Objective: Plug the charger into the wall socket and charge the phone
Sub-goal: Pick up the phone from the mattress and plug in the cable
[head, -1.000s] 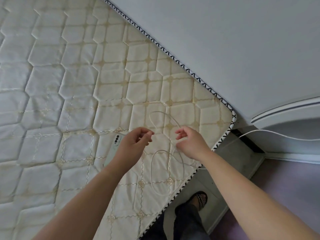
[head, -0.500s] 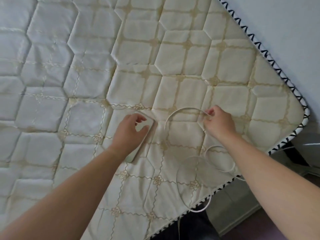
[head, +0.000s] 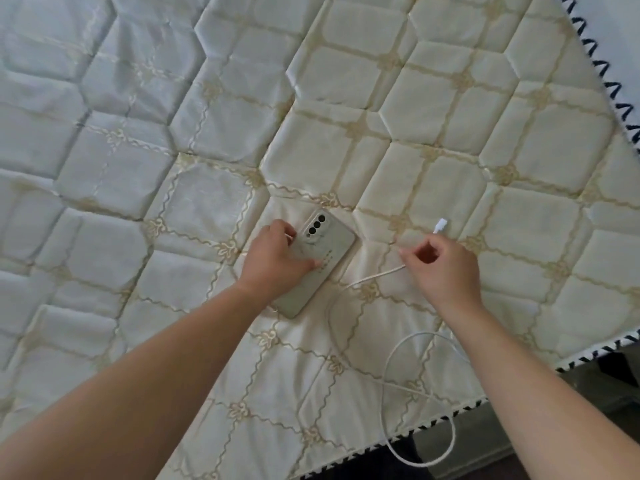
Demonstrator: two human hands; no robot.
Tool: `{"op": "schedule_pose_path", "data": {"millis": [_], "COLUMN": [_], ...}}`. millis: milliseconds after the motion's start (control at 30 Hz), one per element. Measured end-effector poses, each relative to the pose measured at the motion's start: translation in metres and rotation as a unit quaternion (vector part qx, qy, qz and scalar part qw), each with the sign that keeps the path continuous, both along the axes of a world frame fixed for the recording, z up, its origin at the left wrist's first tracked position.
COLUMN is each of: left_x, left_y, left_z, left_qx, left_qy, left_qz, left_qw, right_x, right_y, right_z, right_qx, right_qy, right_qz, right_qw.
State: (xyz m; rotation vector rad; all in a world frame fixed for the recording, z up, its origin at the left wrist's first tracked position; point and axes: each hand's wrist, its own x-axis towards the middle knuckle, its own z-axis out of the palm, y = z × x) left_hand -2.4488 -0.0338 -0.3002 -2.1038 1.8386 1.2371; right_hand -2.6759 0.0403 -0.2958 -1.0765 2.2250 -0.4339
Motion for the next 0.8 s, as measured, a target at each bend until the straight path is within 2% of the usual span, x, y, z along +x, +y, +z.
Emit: {"op": "schedule_pose_path", "data": {"millis": [133, 200, 300, 433, 533, 633, 733, 800], "left_x": [-0.001, 0.000, 0.006, 0.018, 0.026, 0.027, 0.021, 0.013], "left_y": [0.005, 0.009, 0.017, 0.030, 0.030, 0.026, 0.025, 0.027], "left_z": [0.011, 0.017, 0.027, 0.049, 0.085, 0.143, 0.209, 0.251], "left_qx": [-0.006, 0.009, 0.022, 0.007, 0.006, 0.040, 0.078, 0.094], "left_qy": [0.016, 0.049, 0.079, 0.113, 0.180, 0.273, 0.346, 0.385], "left_qz": [0.030, 0.067, 0.095, 0.193, 0.312, 0.429, 0.498, 0.505], "left_qw": [0.999, 0.997, 0.992, 0.975, 0.933, 0.860, 0.791, 0.767], "right_x": [0.002, 0.006, 0.012, 0.027, 0.035, 0.039, 0.038, 0.035], "right_y": [0.000, 0.002, 0.002, -0.002, 0.001, 0.009, 0.023, 0.035], "right_z": [0.007, 0.011, 0.021, 0.056, 0.098, 0.158, 0.227, 0.270], "right_qx": [0.048, 0.047, 0.033, 0.049, 0.045, 0.036, 0.001, -0.042], "right_qy": [-0.053, -0.075, -0.152, -0.307, -0.372, -0.413, -0.434, -0.424], "right_qz": [0.150, 0.167, 0.101, -0.021, -0.077, -0.114, -0.143, -0.149], "right_qw": [0.986, 0.982, 0.983, 0.950, 0.924, 0.903, 0.890, 0.893]}}
